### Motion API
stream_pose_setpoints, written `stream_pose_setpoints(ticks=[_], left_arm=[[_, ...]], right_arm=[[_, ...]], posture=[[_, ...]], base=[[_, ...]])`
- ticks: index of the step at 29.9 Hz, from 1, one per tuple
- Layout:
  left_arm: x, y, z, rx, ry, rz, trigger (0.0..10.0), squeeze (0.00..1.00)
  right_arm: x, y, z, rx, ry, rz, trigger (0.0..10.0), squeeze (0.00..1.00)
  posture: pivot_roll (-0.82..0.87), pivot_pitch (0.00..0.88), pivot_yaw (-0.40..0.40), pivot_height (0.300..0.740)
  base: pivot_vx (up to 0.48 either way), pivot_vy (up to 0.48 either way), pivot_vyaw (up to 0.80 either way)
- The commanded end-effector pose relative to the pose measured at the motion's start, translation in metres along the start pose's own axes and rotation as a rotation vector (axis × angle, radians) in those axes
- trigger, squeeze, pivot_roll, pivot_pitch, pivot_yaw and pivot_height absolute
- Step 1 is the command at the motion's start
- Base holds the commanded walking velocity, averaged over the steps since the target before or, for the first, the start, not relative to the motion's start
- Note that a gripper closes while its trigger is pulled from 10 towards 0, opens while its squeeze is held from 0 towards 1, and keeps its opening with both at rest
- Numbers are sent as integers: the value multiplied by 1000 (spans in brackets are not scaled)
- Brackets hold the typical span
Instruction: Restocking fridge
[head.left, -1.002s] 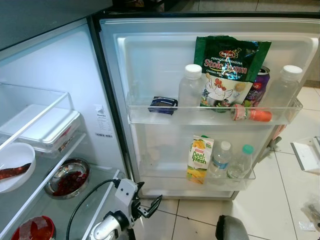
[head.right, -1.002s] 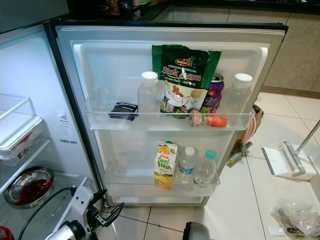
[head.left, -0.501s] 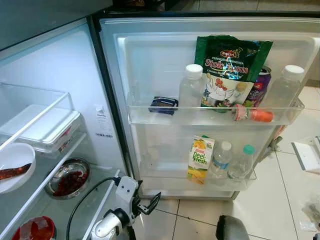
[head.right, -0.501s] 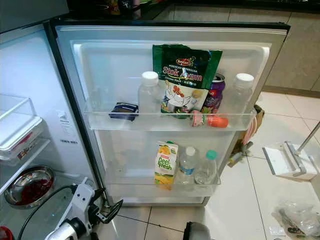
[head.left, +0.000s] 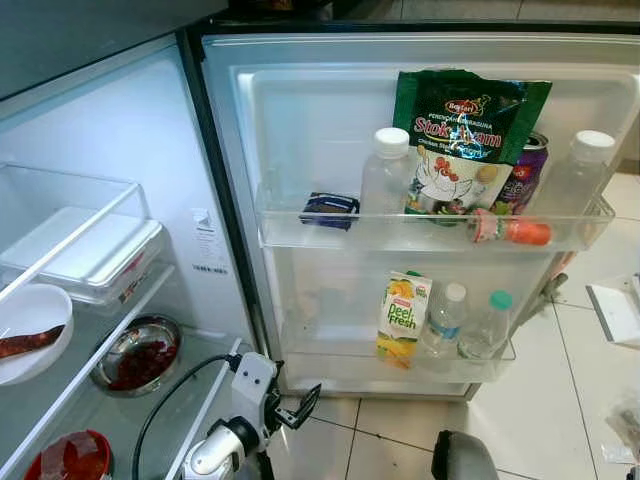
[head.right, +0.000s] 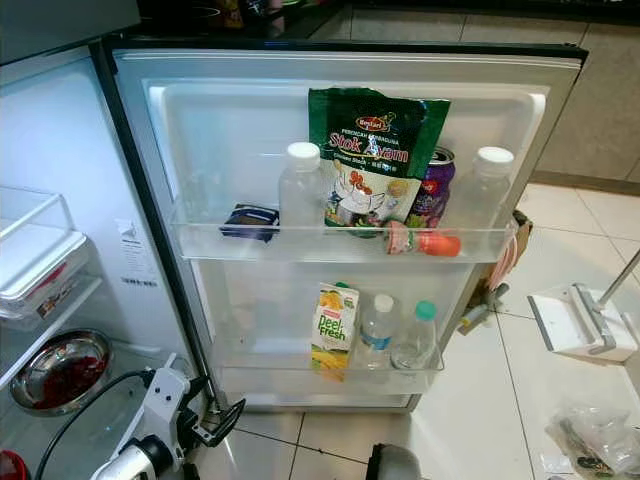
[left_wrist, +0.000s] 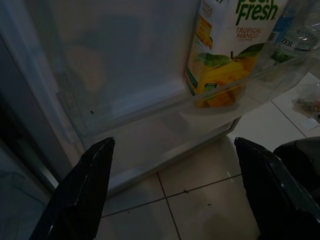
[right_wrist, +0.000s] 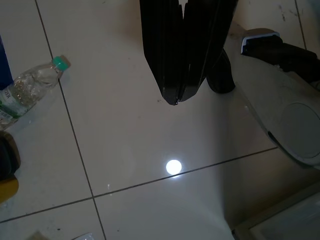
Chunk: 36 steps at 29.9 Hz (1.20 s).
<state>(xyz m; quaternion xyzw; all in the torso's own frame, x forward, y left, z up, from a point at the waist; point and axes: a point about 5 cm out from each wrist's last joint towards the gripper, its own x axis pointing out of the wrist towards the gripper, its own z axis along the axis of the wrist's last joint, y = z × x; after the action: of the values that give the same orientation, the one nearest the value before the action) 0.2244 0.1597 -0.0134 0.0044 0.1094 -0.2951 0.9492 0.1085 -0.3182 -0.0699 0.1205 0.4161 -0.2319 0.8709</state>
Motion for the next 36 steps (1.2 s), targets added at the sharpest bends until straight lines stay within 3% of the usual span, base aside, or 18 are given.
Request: stream_pose_setpoints(ticks=[1, 24, 36], left_arm=[[0, -2, -4, -11, 22, 0, 10000, 0], [0, -4, -5, -12, 25, -5, 10000, 0], [0, -5, -5, -12, 26, -9, 10000, 0]], right_arm=[[0, 2, 1, 14, -20, 23, 10000, 0], [1, -1, 13, 26, -73, 28, 10000, 0], [0, -7, 12, 9, -41, -45, 10000, 0]], posture=[[3, 0, -42, 503], [-1, 0, -45, 593], [1, 0, -47, 593]], base=[[0, 0, 0], [0, 0, 0], [0, 0, 0]])
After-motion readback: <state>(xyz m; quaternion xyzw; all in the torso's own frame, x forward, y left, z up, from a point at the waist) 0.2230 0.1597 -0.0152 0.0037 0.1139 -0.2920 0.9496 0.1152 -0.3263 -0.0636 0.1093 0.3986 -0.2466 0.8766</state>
